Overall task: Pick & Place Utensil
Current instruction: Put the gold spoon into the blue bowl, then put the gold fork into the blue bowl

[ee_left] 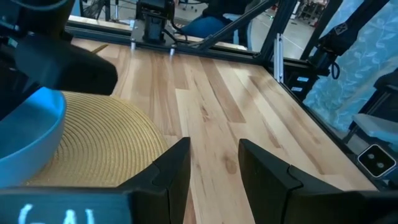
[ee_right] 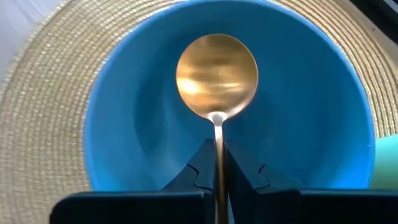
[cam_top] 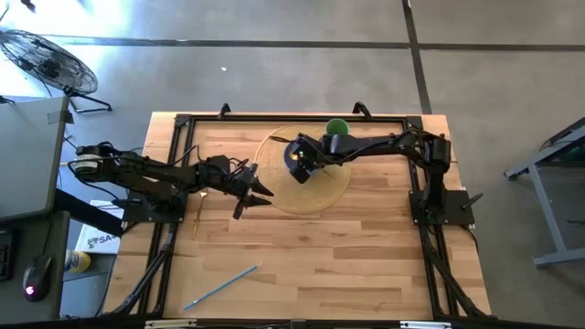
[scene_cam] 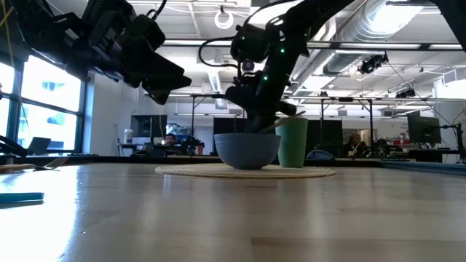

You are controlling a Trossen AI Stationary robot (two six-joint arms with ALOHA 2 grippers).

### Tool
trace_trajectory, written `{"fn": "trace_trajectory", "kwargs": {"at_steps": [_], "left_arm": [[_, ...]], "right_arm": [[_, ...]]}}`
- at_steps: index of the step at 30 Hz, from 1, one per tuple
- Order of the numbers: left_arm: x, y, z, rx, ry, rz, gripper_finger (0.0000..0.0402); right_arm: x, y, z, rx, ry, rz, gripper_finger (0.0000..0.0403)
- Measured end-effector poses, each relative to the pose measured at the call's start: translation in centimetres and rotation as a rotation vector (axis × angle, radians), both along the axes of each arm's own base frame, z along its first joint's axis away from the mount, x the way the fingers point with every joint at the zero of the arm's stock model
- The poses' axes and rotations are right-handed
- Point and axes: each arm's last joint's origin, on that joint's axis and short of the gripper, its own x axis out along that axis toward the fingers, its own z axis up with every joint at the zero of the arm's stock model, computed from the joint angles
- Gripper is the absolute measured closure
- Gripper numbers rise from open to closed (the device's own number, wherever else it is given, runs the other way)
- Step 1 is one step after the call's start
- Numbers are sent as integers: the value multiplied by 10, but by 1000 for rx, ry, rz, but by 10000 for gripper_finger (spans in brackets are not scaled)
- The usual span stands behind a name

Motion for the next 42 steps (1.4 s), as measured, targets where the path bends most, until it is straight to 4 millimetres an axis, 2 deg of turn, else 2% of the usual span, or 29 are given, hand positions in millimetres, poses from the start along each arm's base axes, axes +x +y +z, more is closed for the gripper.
{"fn": "trace_trajectory", "kwargs": {"at_steps": [5,17,23,32,42], "left_arm": [[0,0,1,-4,-4,1,269],[0,0,1,-6,-5,2,269],[0,0,1,-6,-4,3,269],[0,0,1,-5,-4,4,269],[0,0,1,-6,-4,5,269]], "right_arm": [[-5,-6,-6,4,13,-19,383],[-8,-5,-21,-23,-5,12,386],[-8,-5,-21,-22,-17,13,372],[-6,-6,-20,-28,-41,11,376],[-4,-6,-18,-35,-66,1,334]]}}
